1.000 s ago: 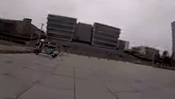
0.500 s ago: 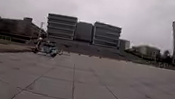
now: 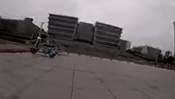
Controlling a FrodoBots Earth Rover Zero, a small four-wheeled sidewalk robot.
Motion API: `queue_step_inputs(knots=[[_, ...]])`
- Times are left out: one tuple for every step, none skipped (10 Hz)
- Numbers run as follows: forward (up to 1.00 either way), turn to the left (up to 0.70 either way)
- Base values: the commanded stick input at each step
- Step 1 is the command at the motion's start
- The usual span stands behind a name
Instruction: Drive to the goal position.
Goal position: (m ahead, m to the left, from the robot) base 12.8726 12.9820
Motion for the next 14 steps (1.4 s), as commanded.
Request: queue_step_inputs(knots=[[0.68, 0.0], [0.68, 0.0], [0.68, 0.0], [0.68, 0.0], [0.68, 0.0], [0.68, 0.0], [0.68, 0.0], [0.68, 0.0], [0.68, 0.0], [0.68, 0.0], [0.68, 0.0], [0.68, 0.0], [0.68, 0.0], [0.68, 0.0]])
